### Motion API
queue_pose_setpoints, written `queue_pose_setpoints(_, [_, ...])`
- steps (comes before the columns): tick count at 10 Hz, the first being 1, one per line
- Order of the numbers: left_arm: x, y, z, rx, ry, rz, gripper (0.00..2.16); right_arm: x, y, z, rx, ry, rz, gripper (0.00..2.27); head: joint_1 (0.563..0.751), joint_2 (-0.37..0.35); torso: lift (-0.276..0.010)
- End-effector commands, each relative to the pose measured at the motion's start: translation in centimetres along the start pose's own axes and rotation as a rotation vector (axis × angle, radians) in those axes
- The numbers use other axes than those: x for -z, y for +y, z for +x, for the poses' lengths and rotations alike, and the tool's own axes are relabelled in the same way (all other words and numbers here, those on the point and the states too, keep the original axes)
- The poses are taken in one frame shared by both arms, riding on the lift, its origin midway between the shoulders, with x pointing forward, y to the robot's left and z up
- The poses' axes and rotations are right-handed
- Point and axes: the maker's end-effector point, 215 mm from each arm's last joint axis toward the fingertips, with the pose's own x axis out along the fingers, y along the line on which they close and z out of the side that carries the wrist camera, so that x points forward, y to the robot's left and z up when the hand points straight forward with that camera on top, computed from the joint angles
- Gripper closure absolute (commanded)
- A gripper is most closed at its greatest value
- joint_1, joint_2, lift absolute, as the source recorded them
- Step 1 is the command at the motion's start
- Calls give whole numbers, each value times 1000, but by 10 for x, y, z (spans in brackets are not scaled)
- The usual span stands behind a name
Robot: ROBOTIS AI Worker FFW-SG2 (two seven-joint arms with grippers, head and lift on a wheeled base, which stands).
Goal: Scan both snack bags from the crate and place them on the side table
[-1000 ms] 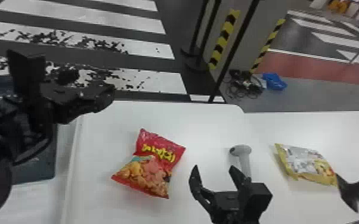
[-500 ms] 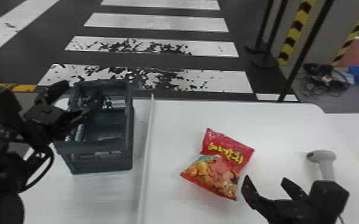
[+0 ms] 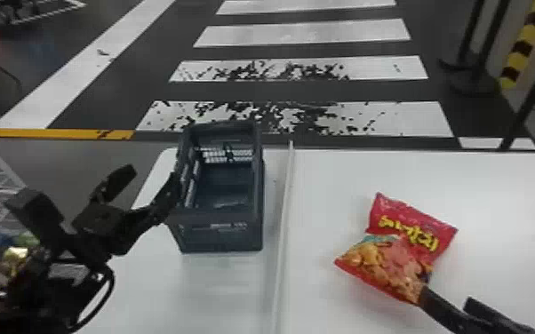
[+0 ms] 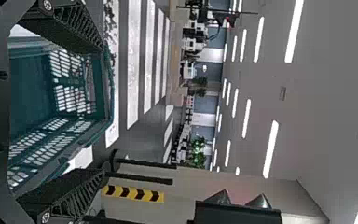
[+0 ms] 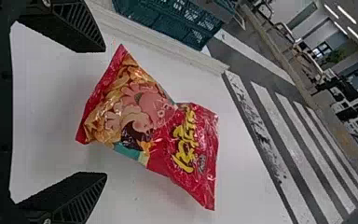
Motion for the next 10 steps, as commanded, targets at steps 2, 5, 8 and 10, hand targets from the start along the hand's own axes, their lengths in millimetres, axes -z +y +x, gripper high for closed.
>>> queue_pose_setpoints(2, [14, 10, -15, -4, 21, -34, 87, -3, -5, 13, -41, 60, 71, 36, 695, 198, -95])
queue_pose_setpoints(5, [20, 12, -21, 0, 30, -48, 87, -2, -16, 41, -69, 95, 130, 36, 695, 207, -95])
queue_pose_setpoints(8, [10, 14, -24, -3, 18, -40, 87, -3, -17, 58, -95, 111, 161, 36, 695, 218, -95])
queue_pose_setpoints(10, [11, 13, -24, -9, 19, -47, 87, 2, -13, 65, -114, 128, 174, 36, 695, 223, -95])
